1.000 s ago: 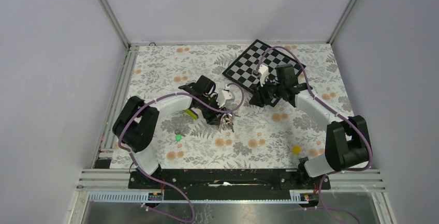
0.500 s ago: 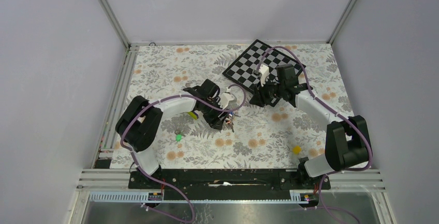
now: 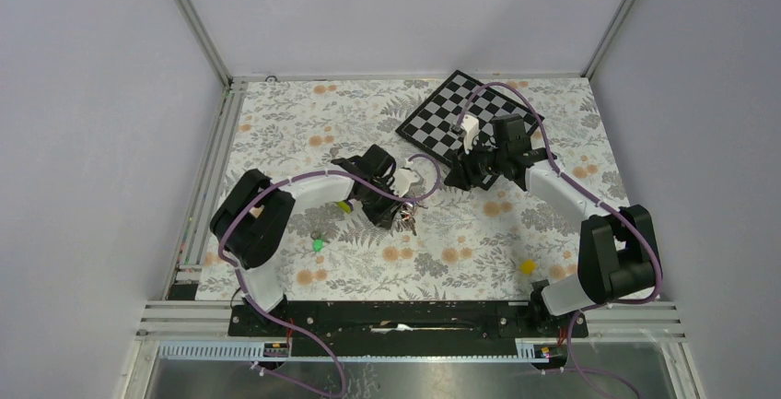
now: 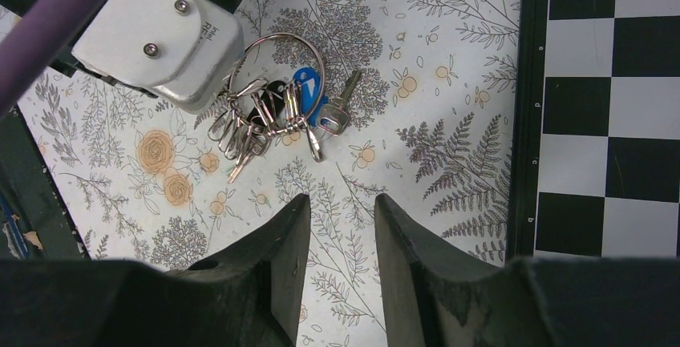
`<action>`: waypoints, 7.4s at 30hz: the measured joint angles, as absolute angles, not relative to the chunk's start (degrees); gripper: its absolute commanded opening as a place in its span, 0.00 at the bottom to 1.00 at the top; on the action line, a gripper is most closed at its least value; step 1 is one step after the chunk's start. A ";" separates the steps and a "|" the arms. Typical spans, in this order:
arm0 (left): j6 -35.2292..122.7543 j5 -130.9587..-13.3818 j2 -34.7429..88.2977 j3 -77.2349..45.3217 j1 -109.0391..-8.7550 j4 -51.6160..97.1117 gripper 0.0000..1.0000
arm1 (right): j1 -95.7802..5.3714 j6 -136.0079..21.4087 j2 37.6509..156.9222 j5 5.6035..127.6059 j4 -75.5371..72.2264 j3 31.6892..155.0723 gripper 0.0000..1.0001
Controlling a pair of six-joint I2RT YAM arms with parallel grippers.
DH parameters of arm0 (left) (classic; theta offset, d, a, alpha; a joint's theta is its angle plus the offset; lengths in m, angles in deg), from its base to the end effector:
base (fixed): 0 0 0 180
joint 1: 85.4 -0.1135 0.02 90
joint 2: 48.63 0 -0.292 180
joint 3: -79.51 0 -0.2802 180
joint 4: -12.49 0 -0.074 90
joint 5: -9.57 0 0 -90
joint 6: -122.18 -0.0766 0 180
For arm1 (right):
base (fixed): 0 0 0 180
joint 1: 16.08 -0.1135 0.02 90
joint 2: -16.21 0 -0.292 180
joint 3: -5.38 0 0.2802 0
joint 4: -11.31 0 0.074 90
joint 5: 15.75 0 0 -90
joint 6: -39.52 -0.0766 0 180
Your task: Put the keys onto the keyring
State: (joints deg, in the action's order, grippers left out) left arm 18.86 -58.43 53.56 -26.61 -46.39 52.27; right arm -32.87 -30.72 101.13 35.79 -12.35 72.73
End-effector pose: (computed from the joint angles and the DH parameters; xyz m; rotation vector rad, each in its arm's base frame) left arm 0.2791 -0.2630 0.1315 1.3216 2.4525 -0.6474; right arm 0.3328 0.1502 0.2315 -1.0100 1.9602 0.7339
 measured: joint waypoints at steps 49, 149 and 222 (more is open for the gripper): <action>4.54 -42.94 50.35 0.23 -46.52 69.89 0.00 | -34.30 -50.36 103.97 8.18 1.27 71.04 0.50; 19.17 -29.03 41.48 -22.30 -53.47 24.88 0.25 | -29.68 -121.97 115.36 5.76 71.78 62.52 0.00; 4.30 -28.79 42.00 -13.89 -51.38 55.22 0.00 | -39.69 -35.44 93.37 18.28 -4.92 72.86 0.40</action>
State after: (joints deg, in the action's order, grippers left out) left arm 4.30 -28.79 42.00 -13.89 -51.38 55.22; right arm -39.69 -35.44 93.37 18.28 -4.92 72.86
